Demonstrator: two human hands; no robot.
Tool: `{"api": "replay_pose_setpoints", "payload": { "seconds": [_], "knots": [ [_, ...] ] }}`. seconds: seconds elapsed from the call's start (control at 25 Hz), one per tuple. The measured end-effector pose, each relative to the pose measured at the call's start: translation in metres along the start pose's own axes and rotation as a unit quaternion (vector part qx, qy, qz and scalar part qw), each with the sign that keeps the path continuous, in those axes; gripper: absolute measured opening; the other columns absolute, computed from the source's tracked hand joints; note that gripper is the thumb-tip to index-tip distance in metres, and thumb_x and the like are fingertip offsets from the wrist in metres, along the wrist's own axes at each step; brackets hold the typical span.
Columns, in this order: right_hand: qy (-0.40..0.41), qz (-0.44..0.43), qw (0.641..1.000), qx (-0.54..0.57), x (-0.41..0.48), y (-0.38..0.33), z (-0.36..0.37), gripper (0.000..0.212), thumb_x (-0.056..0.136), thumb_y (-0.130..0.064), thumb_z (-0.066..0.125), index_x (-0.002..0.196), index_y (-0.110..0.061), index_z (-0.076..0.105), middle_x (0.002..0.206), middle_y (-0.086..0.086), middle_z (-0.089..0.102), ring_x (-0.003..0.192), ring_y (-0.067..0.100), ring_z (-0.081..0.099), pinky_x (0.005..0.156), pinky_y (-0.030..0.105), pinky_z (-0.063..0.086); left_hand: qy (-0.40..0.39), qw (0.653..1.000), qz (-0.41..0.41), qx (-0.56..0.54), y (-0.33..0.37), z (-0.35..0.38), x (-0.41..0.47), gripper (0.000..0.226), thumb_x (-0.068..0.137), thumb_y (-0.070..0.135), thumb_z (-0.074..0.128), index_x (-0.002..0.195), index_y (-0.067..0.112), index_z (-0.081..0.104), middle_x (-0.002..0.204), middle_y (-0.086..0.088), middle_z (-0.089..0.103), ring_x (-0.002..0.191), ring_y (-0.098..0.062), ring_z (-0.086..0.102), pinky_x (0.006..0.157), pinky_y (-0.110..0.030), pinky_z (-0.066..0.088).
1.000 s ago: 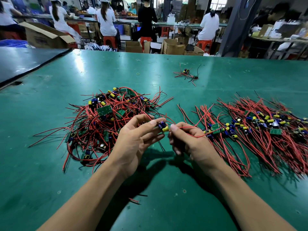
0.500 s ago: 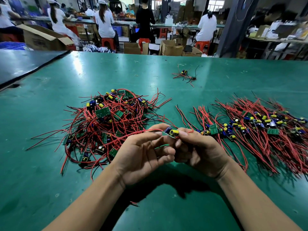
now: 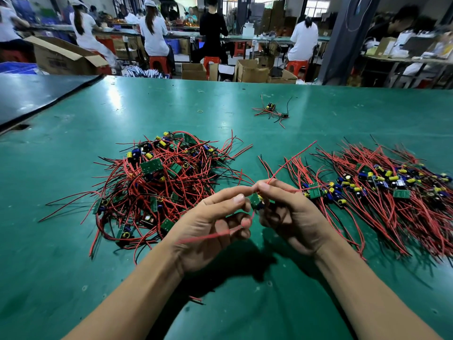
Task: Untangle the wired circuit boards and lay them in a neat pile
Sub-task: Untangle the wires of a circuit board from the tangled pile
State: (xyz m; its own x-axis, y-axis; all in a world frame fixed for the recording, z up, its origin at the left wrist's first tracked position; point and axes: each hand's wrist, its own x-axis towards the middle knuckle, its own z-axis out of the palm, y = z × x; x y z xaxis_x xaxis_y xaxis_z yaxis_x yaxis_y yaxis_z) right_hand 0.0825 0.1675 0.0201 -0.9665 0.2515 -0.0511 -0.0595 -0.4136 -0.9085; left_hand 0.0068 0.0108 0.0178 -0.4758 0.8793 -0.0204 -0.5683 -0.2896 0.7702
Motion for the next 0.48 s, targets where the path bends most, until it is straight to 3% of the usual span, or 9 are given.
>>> {"api": "replay_pose_setpoints", "payload": {
  "seconds": [0.16, 0.32, 0.48],
  "knots": [
    [-0.01, 0.019, 1.0, -0.021, -0.002, 0.0, 0.002, 0.021, 0.076, -0.035, 0.078, 0.068, -0.017, 0.073, 0.058, -0.004, 0.05, 0.043, 0.002, 0.038, 0.04, 0.013, 0.028, 0.043, 0.999, -0.019, 0.027, -0.002, 0.002, 0.002, 0.011, 0.075, 0.024, 0.077, 0.083, 0.018, 0.071, 0.071, 0.0, 0.058, 0.055, -0.014, 0.058, 0.053, -0.024, 0.052],
    [-0.009, 0.009, 0.993, -0.119, -0.004, 0.002, 0.004, 0.023, 0.074, -0.039, 0.077, 0.062, -0.021, 0.069, 0.057, -0.001, 0.054, 0.042, 0.005, 0.038, 0.038, 0.015, 0.026, 0.084, 0.983, -0.012, 0.163, -0.012, 0.005, 0.004, 0.041, 0.074, 0.037, 0.078, 0.092, 0.006, 0.057, 0.07, -0.008, 0.058, 0.052, -0.019, 0.06, 0.053, -0.028, 0.054],
    [0.0, -0.03, 0.981, -0.194, -0.005, 0.006, 0.004, 0.024, 0.076, -0.039, 0.078, 0.065, -0.019, 0.07, 0.06, 0.001, 0.062, 0.049, 0.008, 0.05, 0.045, 0.018, 0.04, 0.085, 0.968, 0.002, 0.235, -0.02, 0.003, 0.003, 0.043, 0.073, 0.015, 0.083, 0.104, -0.007, 0.061, 0.083, -0.016, 0.066, 0.069, -0.025, 0.063, 0.065, -0.034, 0.055]
  ]
}}
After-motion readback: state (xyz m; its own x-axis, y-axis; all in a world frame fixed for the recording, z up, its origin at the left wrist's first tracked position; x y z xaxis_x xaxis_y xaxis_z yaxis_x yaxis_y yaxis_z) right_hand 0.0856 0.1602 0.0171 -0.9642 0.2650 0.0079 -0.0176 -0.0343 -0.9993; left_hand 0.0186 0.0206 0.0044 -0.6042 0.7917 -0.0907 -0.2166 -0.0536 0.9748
